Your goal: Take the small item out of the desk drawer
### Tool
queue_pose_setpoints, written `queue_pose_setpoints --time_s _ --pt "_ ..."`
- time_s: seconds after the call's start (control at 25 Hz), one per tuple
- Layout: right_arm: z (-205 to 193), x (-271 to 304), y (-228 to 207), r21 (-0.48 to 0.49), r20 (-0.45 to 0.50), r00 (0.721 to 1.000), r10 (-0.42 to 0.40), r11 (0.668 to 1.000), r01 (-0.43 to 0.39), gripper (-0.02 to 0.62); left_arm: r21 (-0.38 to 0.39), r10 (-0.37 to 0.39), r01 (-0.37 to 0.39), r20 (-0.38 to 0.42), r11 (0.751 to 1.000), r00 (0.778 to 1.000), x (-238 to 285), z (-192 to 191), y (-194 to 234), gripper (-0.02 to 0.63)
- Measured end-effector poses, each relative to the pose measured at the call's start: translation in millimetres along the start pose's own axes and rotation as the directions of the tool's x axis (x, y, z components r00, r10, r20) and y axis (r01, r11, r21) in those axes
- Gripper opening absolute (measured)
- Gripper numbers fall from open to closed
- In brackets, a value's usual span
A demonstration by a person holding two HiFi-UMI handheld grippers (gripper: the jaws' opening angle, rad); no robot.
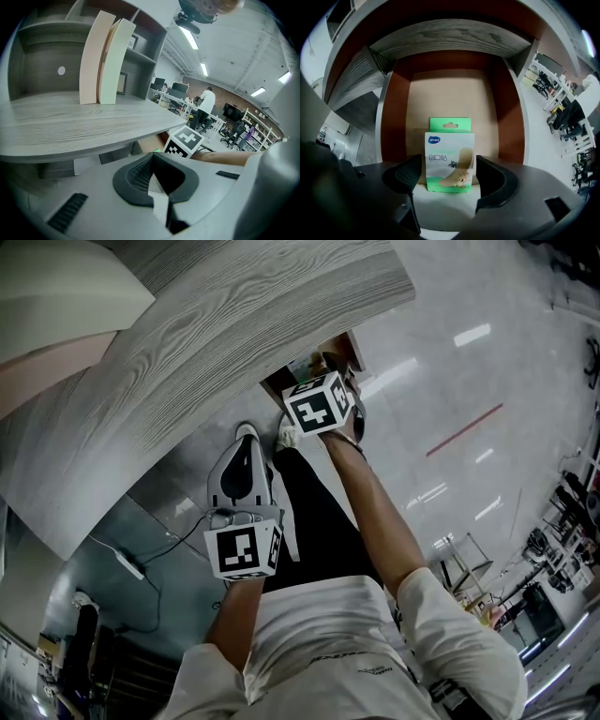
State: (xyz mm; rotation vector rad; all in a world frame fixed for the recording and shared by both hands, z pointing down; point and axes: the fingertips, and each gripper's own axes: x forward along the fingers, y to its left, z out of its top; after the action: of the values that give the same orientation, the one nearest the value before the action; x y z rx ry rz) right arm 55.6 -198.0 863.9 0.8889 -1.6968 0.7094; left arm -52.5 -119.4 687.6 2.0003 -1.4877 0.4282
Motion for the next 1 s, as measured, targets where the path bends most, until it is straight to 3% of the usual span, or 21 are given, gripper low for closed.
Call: queue_pose_setpoints --time_s 0.28,1.0 --pt "-6.8 -1.0 2.4 -0.063 -0.050 0.997 -0.052 0.997 0.049 0.350 0.004 0.007 -0.007 -0.003 1.000 1.000 -8.2 -0.2 2.9 0.015" --pt "3.4 -25.6 -0.3 -0.028 0.076 0.997 -0.034 0.999 0.036 0.341 -0.008 -0.015 0.015 0.035 1.000 0.999 -26.7 11.4 4.8 0.015"
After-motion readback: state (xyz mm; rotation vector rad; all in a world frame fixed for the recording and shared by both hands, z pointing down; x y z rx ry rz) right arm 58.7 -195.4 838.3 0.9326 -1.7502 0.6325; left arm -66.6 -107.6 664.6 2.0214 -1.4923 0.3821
